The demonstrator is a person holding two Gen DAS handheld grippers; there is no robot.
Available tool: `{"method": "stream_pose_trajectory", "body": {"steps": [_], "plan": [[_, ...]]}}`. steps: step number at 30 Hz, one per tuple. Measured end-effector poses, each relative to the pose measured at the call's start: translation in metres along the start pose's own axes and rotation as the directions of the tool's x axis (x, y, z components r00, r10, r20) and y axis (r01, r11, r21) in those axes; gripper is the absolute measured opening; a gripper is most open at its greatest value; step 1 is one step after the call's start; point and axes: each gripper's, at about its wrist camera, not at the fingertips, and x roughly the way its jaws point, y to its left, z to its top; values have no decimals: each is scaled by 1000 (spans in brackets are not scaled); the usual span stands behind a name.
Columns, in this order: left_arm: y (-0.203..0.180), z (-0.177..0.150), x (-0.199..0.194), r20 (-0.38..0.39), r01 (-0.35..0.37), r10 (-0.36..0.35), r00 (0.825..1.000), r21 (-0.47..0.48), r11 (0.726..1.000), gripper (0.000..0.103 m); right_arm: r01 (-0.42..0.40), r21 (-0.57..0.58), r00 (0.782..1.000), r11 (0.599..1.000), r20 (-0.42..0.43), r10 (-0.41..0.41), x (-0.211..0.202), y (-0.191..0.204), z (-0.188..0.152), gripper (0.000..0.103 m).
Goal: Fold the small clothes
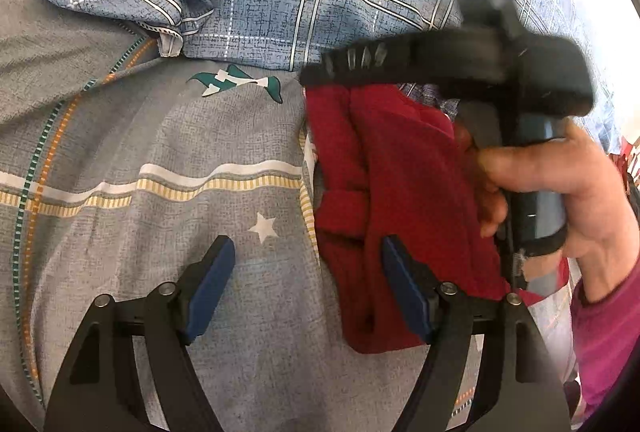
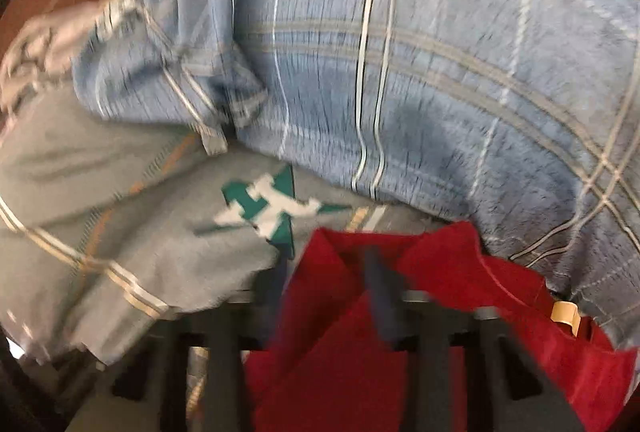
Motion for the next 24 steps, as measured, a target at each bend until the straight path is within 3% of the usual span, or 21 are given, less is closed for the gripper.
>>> {"method": "stream_pose_trajectory", "body": {"steps": [2,6,12,14,16,18,24], "plan": [[1,1,1,-1,3,-3,1000,-4,1000,76,-3,-23,1000,1000,-5,3,3,-1,-4,9],[2,2,1,4,-1,1,1000,-14,1000,76,80,-40,993,996,85,-76,-3,2,-1,7],[5,3,0,9,6,-6,1000,-31,1000,76,73,23,997,997,27,-74,14,-3,2,8],[5,3,-2,8,10,-10,1000,-35,999,76,25,84,999,996,46,-29,-4,-9,3,17],[6,3,-2,8,12,-11,1000,-38,999,76,3,127,999,992,41,-9,-18,-15,4,50],[5,3,-2,11,9,-8,1000,-38,999,76,0,142,1000,990,26,-4,-28,-16,5,67],[3,1,-4,21,-2,2,1000,-34,999,76,119,129,987,984,-126,-103,-4,-1,0,68]]}}
